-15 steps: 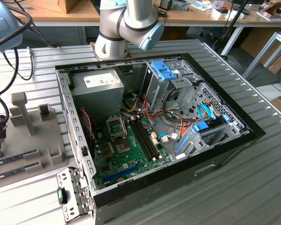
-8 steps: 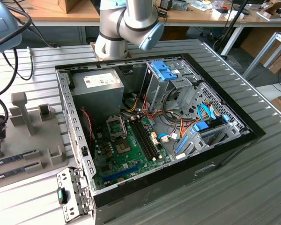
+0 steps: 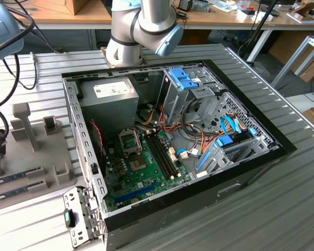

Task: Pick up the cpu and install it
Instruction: 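Pick up the cpu and move it towards the insertion slot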

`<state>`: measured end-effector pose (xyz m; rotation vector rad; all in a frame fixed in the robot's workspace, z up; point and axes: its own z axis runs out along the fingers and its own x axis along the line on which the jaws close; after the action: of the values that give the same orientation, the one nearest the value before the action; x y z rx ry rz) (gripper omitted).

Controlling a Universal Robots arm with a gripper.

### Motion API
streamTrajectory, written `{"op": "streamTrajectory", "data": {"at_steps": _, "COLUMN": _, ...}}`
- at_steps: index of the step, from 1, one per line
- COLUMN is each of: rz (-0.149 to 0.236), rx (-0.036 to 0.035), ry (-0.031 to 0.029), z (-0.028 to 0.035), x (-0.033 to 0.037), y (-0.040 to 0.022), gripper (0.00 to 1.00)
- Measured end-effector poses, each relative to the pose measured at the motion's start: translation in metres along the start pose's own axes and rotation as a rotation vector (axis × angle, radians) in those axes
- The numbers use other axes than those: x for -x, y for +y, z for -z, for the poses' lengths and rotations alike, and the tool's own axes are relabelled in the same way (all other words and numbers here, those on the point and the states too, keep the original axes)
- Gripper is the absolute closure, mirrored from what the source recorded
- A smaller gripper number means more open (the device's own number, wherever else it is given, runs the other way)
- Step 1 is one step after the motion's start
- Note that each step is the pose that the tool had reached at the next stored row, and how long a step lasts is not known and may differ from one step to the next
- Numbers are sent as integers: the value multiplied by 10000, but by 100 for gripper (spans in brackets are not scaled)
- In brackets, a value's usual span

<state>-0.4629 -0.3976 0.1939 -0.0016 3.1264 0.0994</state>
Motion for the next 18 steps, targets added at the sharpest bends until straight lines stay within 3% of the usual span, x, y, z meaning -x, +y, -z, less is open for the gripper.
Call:
{"op": "streamTrajectory", "data": {"at_steps": 8, "rz": 68, "rx": -169, "ry": 6, "z": -13, "x": 0, "y": -1, "gripper": 46}}
{"op": "streamTrajectory", "data": {"at_steps": 18, "rz": 70, "rx": -182, "ry": 5, "z": -16, "x": 1, "y": -1, "gripper": 46}}
